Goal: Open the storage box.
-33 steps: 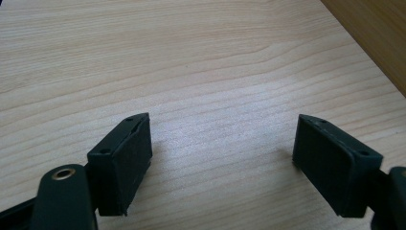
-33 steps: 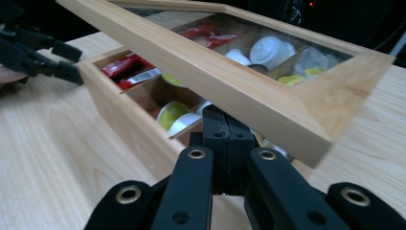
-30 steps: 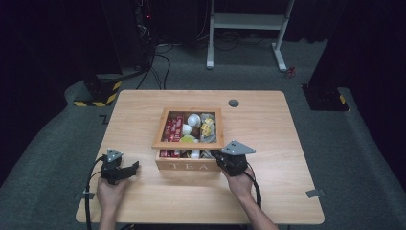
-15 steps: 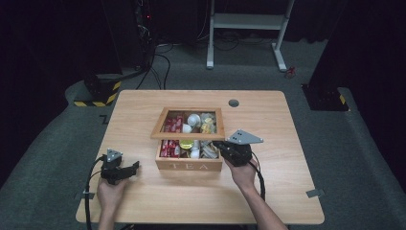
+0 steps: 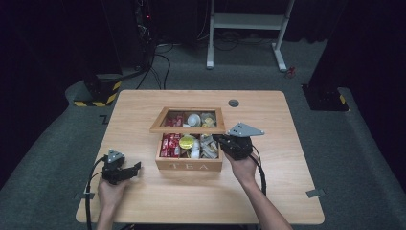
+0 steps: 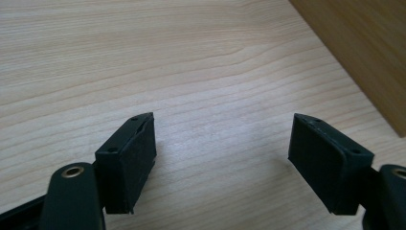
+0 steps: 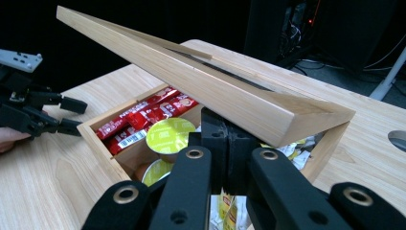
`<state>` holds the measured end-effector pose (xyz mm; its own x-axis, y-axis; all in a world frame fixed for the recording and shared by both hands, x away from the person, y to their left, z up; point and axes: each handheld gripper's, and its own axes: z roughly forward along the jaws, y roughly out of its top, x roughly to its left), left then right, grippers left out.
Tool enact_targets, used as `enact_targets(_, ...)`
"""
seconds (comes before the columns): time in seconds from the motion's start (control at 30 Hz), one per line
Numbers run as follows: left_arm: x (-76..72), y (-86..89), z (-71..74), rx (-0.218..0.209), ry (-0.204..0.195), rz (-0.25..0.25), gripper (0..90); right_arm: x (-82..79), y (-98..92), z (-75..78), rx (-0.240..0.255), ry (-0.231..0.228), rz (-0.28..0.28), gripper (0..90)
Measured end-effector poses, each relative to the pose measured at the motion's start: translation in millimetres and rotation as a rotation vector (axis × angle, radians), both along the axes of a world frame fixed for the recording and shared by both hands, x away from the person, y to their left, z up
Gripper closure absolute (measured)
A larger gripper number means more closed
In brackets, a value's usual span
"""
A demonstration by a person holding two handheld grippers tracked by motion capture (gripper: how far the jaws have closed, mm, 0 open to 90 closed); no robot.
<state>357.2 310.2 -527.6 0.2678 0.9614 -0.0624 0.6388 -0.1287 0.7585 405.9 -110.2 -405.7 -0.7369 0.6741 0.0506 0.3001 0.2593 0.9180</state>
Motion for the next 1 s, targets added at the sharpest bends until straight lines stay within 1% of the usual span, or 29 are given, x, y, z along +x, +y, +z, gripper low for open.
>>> enact_targets(0.03,-0.4,0.7,1.1,-0.001,-0.009,-0.008,25.2,0.5,-0.1,0.4,0.002,0.0,0.0,88.9)
enact_targets(0.07,-1.3,0.2,2.3,-0.023,-0.013,-0.007,25.4,0.9,-0.1,1.1,0.002,0.001,0.001,88.9)
enact_targets(0.13,-2.2,1.1,6.0,-0.036,-0.03,-0.02,25.6,1.9,0.2,3.2,0.001,0.005,0.0,88.9)
enact_targets(0.2,-2.9,1.2,8.8,-0.044,-0.037,-0.035,26.0,3.6,0.0,5.4,0.002,0.002,0.002,88.8)
enact_targets(0.27,-3.0,0.9,10.8,-0.078,-0.032,-0.052,27.4,5.2,-0.5,7.0,0.013,0.007,0.002,88.9)
enact_targets(0.3,-3.7,0.8,12.4,-0.111,-0.034,-0.071,29.0,5.8,-0.5,7.3,0.019,0.007,0.002,88.8)
enact_targets(0.37,-5.4,-1.3,15.1,-0.145,-0.049,-0.091,32.2,6.6,-0.5,8.0,0.03,0.01,-0.003,88.8)
enact_targets(0.4,-5.9,-2.7,16.9,-0.153,-0.051,-0.101,32.9,7.4,-0.2,8.8,0.032,0.006,-0.006,88.8)
enact_targets(0.5,-6.3,-7.0,21.5,-0.15,-0.068,-0.121,33.0,10.1,-0.6,11.0,0.047,0.006,-0.006,88.8)
enact_targets(0.6,-6.2,-8.7,25.8,-0.176,-0.073,-0.139,32.8,12.8,-1.0,12.9,0.054,0.016,-0.008,88.8)
enact_targets(0.67,-6.5,-9.9,28.7,-0.18,-0.073,-0.149,35.0,14.2,-1.4,13.7,0.054,0.025,-0.01,88.9)
enact_targets(0.73,-7.0,-11.7,32.0,-0.176,-0.082,-0.158,34.9,15.4,-1.5,14.5,0.052,0.028,-0.009,89.0)
enact_targets(0.77,-6.8,-13.0,33.1,-0.185,-0.081,-0.156,34.5,15.9,-1.6,14.7,0.055,0.026,-0.008,89.2)
enact_targets(0.83,-6.0,-14.6,35.3,-0.2,-0.073,-0.155,33.3,17.3,-1.5,14.7,0.064,0.04,-0.004,89.3)
enact_targets(0.9,-5.9,-17.7,40.3,-0.211,-0.08,-0.157,32.2,19.6,-1.1,16.0,0.063,0.043,0.0,89.3)
enact_targets(0.93,-5.6,-18.4,42.8,-0.197,-0.087,-0.167,32.1,20.8,-1.0,17.6,0.062,0.042,-0.001,89.3)
enact_targets(1.0,-5.9,-23.5,49.8,-0.189,-0.099,-0.182,31.8,23.3,-0.7,21.0,0.063,0.042,-0.004,89.2)
